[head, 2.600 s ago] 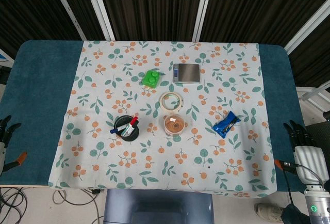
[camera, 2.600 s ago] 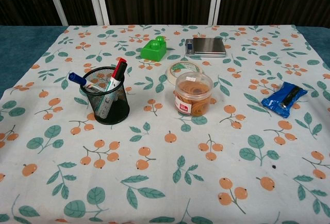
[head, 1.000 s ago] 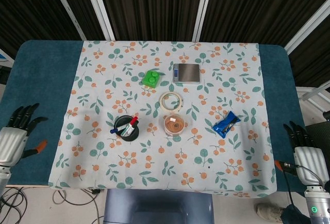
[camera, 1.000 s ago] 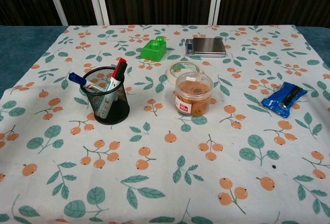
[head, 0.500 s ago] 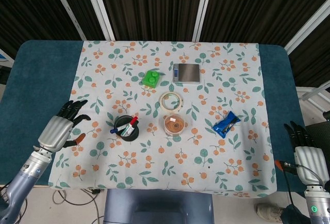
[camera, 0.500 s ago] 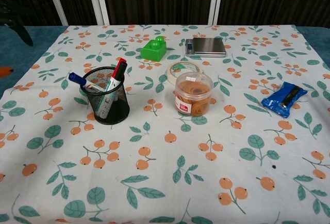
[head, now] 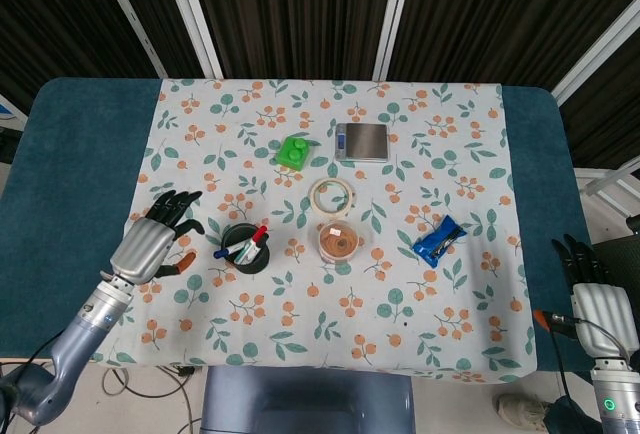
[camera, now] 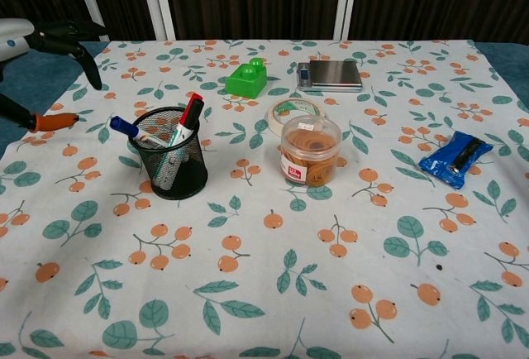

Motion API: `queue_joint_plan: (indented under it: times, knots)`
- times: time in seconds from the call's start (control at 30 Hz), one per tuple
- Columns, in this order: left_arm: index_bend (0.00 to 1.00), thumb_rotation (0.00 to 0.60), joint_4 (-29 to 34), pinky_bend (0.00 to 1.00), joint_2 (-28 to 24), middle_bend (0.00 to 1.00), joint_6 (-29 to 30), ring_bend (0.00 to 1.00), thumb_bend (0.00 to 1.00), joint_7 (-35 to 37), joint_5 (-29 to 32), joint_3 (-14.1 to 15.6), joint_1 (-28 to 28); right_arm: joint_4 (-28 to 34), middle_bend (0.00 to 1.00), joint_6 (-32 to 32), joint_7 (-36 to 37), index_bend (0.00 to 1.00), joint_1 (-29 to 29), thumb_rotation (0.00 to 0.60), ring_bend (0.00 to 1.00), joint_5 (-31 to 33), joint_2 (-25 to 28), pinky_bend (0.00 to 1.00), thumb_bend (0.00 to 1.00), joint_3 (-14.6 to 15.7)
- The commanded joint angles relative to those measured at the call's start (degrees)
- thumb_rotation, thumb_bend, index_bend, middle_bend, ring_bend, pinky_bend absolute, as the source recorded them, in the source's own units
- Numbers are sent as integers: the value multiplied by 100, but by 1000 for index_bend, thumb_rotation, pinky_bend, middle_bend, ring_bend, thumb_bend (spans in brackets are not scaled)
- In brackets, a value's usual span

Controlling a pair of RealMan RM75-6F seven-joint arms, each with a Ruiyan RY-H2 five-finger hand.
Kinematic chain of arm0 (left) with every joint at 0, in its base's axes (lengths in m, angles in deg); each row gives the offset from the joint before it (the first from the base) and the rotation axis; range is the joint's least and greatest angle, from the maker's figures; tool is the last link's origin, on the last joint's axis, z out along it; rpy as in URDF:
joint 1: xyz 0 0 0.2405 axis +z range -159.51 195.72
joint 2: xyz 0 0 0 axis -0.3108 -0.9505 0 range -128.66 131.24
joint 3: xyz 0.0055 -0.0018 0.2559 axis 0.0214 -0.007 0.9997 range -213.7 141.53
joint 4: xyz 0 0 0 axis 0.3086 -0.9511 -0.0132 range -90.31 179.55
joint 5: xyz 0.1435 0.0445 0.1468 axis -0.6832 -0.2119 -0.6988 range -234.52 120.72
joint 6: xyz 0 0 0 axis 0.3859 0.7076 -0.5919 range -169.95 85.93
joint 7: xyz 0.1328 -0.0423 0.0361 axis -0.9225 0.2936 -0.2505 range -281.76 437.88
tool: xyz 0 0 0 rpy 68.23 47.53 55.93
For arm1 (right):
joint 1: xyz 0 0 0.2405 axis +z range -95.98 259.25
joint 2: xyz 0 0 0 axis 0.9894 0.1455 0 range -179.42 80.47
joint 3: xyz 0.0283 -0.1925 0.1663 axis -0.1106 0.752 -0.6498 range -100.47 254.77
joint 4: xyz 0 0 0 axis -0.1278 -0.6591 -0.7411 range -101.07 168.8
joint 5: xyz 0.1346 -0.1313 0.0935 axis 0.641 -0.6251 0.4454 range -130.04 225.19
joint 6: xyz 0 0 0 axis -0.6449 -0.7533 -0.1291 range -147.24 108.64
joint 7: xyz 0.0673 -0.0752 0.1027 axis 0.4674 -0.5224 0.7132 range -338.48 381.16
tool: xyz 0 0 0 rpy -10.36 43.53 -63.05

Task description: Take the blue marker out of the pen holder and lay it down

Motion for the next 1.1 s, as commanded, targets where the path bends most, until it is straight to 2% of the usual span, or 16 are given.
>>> queue_joint_plan:
  times: [0.03, 0.37, 1.1]
  knots:
    - [401, 600, -69, 0, 90, 37, -38, 0, 301, -41, 11, 41, -52, 0, 0, -7, -3, 72, -2, 600, 43, 3, -1, 169, 110, -4]
    - [430, 600, -364, 0, 418, 43, -49, 0, 299, -109, 9, 125, -188, -10, 0, -11, -53, 73, 1, 600, 43, -7, 3, 169, 111, -1]
    - [484, 600, -408, 0, 729, 52, -145, 0, 308, -613, 218, 110, -436, 2, 0, 17, -45, 73, 10, 600, 43, -26, 21, 169, 111, 16]
